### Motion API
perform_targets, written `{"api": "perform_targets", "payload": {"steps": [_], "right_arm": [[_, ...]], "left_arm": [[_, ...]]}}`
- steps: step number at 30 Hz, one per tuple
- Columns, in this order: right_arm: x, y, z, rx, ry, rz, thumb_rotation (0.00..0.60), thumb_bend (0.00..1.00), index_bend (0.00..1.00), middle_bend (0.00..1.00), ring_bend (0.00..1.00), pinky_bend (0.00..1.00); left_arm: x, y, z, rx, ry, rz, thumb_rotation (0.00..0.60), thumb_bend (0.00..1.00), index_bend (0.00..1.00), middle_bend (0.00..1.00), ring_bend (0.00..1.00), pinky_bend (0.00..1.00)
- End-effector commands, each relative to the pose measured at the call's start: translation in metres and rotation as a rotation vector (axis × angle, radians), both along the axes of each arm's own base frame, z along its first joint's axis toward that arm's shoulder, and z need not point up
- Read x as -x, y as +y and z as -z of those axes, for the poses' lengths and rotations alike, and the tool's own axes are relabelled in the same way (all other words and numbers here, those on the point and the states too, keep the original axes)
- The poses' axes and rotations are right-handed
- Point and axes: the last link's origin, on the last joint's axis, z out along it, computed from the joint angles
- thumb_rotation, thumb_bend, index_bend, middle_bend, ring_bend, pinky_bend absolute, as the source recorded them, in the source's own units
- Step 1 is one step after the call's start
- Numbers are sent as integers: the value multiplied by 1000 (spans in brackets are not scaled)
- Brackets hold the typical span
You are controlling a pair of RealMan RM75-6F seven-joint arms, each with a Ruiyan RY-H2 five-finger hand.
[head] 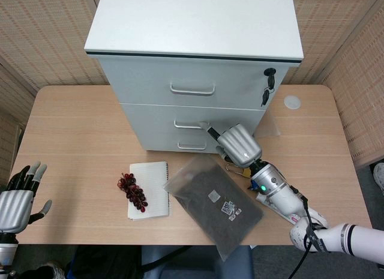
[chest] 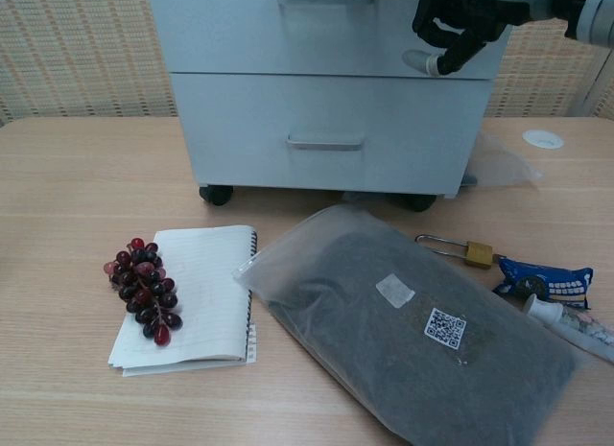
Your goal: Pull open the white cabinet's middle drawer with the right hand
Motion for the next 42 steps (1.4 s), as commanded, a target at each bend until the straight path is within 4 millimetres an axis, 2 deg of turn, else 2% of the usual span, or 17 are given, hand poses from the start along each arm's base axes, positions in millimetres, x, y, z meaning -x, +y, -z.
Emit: {"api": "perform_targets", "payload": {"steps": [1, 9, 28, 42], "right_arm": [[-1, 1, 0, -4, 1, -5, 600, 407, 187, 836, 888, 891], [-1, 11, -1, -11, 4, -29, 600, 407, 188, 836, 889, 891], [-3, 54, -14, -33, 30, -114, 600, 407, 188, 840, 893, 891], [-5, 79, -19, -59, 33, -159, 600, 408, 188, 841, 895, 891]], "left_arm": [[0, 0, 0, 0, 1, -1, 600, 290, 2, 0, 14, 129], [0, -1, 0, 1, 3, -5, 600, 290, 3, 0, 14, 129], [-1, -1, -2, -6, 12, 1, 600, 290, 3, 0, 12, 129], [-1, -4, -3, -8, 11, 4, 600, 290, 3, 0, 12, 128]]}}
